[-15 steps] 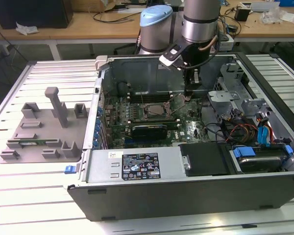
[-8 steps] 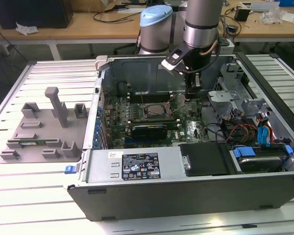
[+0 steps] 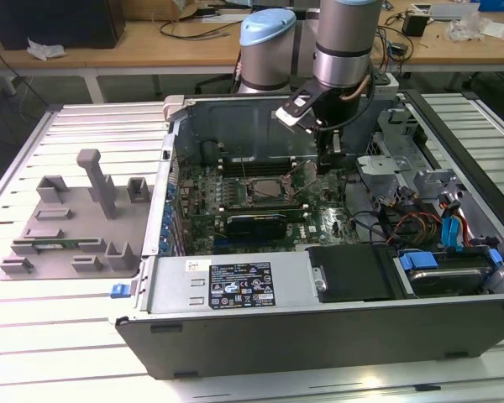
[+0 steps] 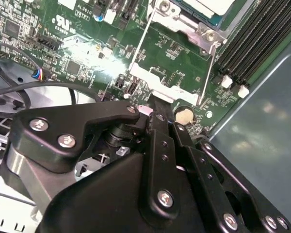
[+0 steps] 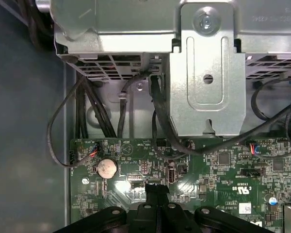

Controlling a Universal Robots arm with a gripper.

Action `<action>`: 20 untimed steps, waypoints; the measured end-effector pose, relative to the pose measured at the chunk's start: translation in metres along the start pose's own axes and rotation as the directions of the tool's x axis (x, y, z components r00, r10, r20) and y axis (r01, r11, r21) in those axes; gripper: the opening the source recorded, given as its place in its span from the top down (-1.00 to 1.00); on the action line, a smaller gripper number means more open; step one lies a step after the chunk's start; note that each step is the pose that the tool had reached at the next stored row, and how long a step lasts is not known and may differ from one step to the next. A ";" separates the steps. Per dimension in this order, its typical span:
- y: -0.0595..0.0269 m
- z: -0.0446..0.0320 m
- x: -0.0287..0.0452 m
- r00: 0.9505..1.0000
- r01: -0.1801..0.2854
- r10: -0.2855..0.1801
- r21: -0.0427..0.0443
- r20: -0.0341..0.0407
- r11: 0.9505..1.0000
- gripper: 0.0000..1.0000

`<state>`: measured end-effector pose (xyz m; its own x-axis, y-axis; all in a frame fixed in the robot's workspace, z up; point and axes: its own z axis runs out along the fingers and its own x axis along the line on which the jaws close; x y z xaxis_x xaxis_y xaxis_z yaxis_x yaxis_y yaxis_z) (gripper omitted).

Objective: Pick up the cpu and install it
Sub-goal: 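Close the cpu cover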

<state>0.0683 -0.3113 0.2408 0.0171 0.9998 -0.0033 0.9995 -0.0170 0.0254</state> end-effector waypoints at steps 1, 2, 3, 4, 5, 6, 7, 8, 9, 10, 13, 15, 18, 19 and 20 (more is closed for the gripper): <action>-0.0017 -0.0001 -0.0001 1.000 0.000 0.000 0.000 0.000 1.000 0.79; -0.0035 -0.0002 -0.0001 1.000 0.000 0.000 0.000 0.000 1.000 0.79; -0.0065 -0.0004 -0.0002 1.000 0.000 0.000 0.000 0.001 1.000 0.79; -0.0111 -0.0001 -0.0001 1.000 0.000 0.000 0.001 -0.001 1.000 0.79; -0.0149 -0.0003 -0.0002 1.000 0.000 0.000 0.000 -0.001 1.000 0.79; -0.0198 -0.0005 -0.0004 1.000 0.000 0.000 0.000 0.000 1.000 0.79; -0.0227 -0.0006 -0.0004 1.000 0.000 0.000 0.000 0.000 1.000 0.79; -0.0256 -0.0007 -0.0005 1.000 0.000 0.000 0.000 0.000 1.000 0.79; -0.0302 -0.0008 -0.0006 1.000 0.000 0.000 0.000 0.000 1.000 0.79; -0.0364 -0.0010 -0.0007 1.000 0.000 0.000 0.000 0.000 1.000 0.79; -0.0466 -0.0013 -0.0009 1.000 -0.001 0.001 0.000 0.000 1.000 0.79; -0.0488 -0.0013 -0.0009 1.000 -0.001 0.001 0.000 0.000 1.000 0.79; -0.0489 -0.0013 -0.0009 1.000 -0.001 0.001 0.000 0.000 1.000 0.79; -0.0489 -0.0013 -0.0009 1.000 -0.001 0.001 0.000 0.000 1.000 0.79; -0.0489 -0.0013 -0.0009 1.000 -0.001 0.001 0.000 0.000 1.000 0.79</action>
<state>0.0194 -0.3114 0.2408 0.0177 0.9998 -0.0033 0.9995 -0.0176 0.0253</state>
